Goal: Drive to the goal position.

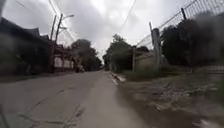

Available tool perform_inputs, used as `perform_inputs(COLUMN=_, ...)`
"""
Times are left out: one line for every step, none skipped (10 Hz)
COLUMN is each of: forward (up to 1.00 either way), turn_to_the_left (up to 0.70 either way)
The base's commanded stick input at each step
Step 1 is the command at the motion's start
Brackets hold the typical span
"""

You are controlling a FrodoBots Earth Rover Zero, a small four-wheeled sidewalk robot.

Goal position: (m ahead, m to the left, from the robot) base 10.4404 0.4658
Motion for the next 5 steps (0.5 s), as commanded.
perform_inputs(forward=0.70, turn_to_the_left=0.00)
perform_inputs(forward=0.70, turn_to_the_left=0.00)
perform_inputs(forward=0.70, turn_to_the_left=0.00)
perform_inputs(forward=0.70, turn_to_the_left=0.00)
perform_inputs(forward=0.70, turn_to_the_left=0.00)
